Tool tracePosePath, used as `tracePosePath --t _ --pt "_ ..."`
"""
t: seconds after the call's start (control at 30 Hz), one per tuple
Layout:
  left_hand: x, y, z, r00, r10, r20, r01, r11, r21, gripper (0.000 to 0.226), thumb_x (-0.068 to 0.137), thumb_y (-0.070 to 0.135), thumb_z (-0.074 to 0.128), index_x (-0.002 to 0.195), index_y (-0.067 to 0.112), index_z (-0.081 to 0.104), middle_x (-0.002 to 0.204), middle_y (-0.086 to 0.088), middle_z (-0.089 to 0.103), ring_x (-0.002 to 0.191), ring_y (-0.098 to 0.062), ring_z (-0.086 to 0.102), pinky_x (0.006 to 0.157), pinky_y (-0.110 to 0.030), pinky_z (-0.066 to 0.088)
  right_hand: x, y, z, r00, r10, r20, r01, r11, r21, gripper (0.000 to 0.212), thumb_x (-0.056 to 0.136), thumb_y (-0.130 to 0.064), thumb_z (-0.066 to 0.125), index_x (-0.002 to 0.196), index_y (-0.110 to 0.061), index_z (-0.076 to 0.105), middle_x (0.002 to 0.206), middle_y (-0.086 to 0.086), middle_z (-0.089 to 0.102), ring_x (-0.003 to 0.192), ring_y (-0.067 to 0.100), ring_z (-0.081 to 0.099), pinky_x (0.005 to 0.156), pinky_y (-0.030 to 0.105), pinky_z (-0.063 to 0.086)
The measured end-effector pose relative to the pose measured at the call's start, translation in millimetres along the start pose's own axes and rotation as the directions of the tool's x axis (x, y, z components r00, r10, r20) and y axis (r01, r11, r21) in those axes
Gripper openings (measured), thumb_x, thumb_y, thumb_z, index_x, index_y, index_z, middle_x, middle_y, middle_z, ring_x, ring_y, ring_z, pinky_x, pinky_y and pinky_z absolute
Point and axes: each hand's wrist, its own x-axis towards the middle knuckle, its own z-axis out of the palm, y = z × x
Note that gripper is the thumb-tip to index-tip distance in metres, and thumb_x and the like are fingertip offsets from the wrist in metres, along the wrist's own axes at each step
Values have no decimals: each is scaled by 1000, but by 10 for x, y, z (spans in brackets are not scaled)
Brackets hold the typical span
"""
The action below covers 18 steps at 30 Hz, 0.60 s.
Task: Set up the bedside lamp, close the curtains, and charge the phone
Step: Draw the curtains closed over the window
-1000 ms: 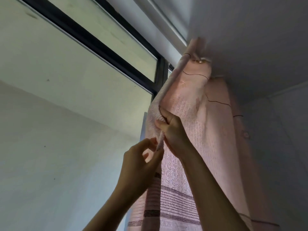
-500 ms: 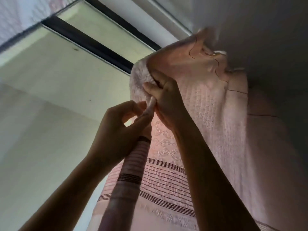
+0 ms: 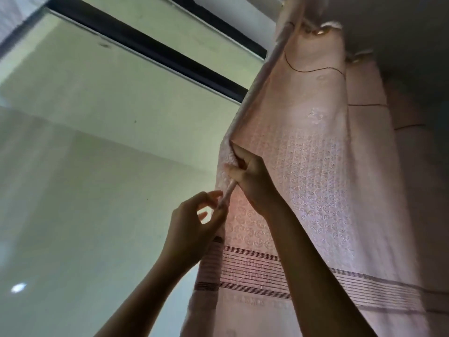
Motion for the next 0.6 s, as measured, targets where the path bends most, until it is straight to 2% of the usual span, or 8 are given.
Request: tracePosePath --t 0.13,0.17,0.23,0.3,0.4,0.5,0.6 --pt "-129 -265 250 1000 -16 24 15 1000 17 2 84 14 61 83 13 61 104 2 66 96 -13 62 74 -7 47 -146 287 -87 993 77 -86 -87 990 -115 51 90 -7 51 138 -14 36 143 3 43 130 16 39 110 35 34" --pt "-166 -325 319 999 -20 33 19 999 35 3 84 14 61 86 12 62 99 3 67 92 -11 63 71 -5 46 -184 347 -127 991 87 -106 -104 980 -167 53 89 -8 52 138 -15 35 141 4 45 129 20 41 109 36 35" --pt "-262 -433 485 997 -42 70 38 997 62 8 83 10 62 91 11 63 93 2 67 84 -11 63 73 -11 49 -296 452 -229 981 129 -146 -164 950 -265 58 88 -10 53 141 -17 30 141 5 45 127 23 43 105 30 36" --pt "-375 -511 659 990 -78 116 73 996 51 15 82 7 63 96 11 62 92 1 68 81 -12 65 74 -17 52 -425 551 -338 970 160 -181 -215 915 -341 63 89 -13 53 144 -20 22 141 5 44 125 23 45 92 18 36" --pt "-542 -547 922 978 -121 167 122 993 4 20 80 6 66 99 10 62 91 -3 70 75 -5 65 65 -6 49 -610 649 -507 967 146 -210 -228 863 -451 69 91 -12 51 146 -22 11 142 10 43 124 25 47 82 16 38" --pt "-695 -515 1179 968 -141 208 146 989 -9 22 81 10 65 103 7 61 97 -7 70 79 -13 65 68 -11 50 -773 702 -650 979 75 -190 -177 779 -602 72 91 -8 51 146 -20 7 153 10 20 133 25 36 93 17 37" --pt "-856 -492 1361 954 -158 256 172 985 -30 24 82 14 64 105 7 59 102 -8 69 88 -16 65 78 -25 54 -911 756 -772 983 -25 -181 -122 647 -753 64 90 -9 53 144 -21 20 156 9 8 143 26 9 109 34 29"
